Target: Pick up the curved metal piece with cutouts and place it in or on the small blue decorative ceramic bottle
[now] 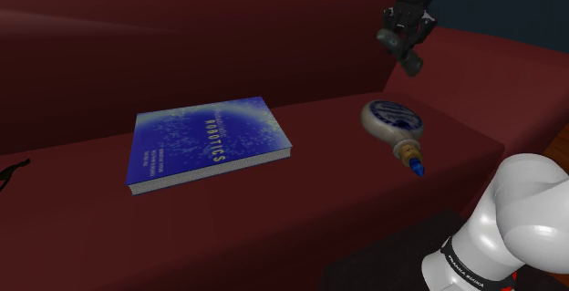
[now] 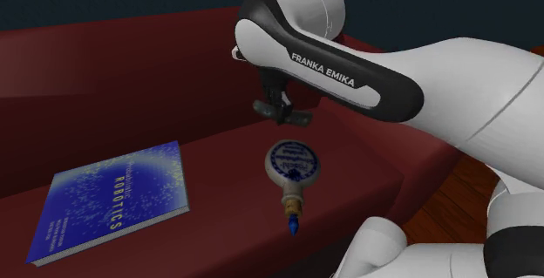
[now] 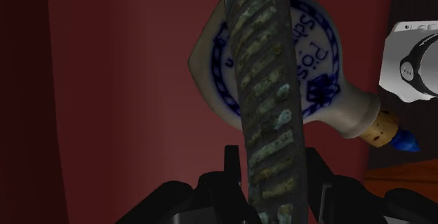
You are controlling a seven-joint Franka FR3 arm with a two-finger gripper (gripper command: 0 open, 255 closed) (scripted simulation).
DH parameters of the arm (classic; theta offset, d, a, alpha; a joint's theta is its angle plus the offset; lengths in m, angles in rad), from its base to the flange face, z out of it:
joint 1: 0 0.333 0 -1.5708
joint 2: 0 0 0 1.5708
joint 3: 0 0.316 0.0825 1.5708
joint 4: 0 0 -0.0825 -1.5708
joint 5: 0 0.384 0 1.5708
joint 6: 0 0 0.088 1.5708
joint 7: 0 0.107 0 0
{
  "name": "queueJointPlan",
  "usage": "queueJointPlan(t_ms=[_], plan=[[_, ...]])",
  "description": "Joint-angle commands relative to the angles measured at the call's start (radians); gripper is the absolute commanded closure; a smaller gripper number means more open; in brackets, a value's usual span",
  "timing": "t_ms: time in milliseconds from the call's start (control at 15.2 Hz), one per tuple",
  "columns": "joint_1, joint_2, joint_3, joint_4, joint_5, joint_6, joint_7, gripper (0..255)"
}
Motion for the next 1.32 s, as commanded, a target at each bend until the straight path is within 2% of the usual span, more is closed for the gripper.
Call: queueJointPlan(t_ms=[0, 66, 924, 1254], plan=[[-0.004, -0.078, 0.021, -0.057, -0.003, -0.023, 0.017, 255], [-0.006, -0.100, 0.026, -0.072, -0.003, -0.031, 0.021, 255], [-0.014, -0.162, 0.013, -0.292, -0.019, 0.127, 0.040, 255], [-0.014, -0.165, 0.012, -0.305, -0.020, 0.137, 0.041, 255]])
